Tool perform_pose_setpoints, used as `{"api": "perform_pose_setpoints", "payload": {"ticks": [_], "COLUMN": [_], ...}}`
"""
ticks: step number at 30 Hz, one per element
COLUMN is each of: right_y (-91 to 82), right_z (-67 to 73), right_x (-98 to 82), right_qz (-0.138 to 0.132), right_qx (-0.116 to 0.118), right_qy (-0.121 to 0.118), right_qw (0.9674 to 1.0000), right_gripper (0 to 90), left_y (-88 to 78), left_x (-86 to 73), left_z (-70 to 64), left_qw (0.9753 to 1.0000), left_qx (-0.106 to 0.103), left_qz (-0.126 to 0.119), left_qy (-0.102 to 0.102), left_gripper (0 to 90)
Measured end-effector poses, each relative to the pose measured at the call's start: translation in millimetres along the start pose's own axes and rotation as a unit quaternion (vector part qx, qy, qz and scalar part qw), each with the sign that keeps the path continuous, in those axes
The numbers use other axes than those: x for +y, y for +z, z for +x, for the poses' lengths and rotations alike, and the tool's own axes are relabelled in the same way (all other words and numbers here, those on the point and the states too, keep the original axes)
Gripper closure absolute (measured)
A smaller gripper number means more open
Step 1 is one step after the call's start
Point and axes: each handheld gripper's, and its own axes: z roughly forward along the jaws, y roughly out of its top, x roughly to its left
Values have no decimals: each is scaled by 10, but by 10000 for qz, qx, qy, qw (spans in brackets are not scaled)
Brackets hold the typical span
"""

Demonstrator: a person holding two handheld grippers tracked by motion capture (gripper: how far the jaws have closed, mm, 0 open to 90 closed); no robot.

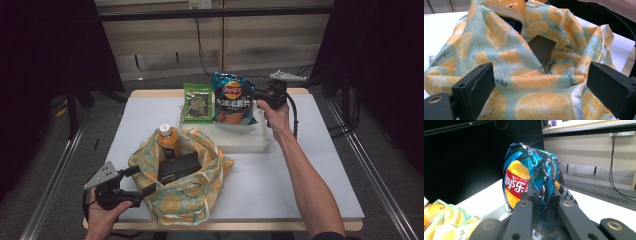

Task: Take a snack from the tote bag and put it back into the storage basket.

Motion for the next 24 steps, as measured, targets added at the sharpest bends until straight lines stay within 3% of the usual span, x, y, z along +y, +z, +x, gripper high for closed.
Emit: {"api": "perform_pose_setpoints", "payload": {"ticks": [17, 21, 24], "right_y": [-42, -27, 13], "right_z": [-28, -77, -124], "right_x": [-10, -58, -80], "right_qz": [62, 139, 153], "right_qx": [-76, -122, -131], "right_qy": [-1, 29, 102], "right_qw": [10000, 9998, 9997], "right_gripper": [861, 861, 858], "left_y": [-18, -14, -15], "left_x": [8, 7, 6], "left_z": [-6, -5, -9], "left_qw": [10000, 10000, 10000], "left_qx": [50, -3, 69], "left_qz": [-5, -24, 0], "left_qy": [38, 38, 5], "left_gripper": [76, 76, 76]}}
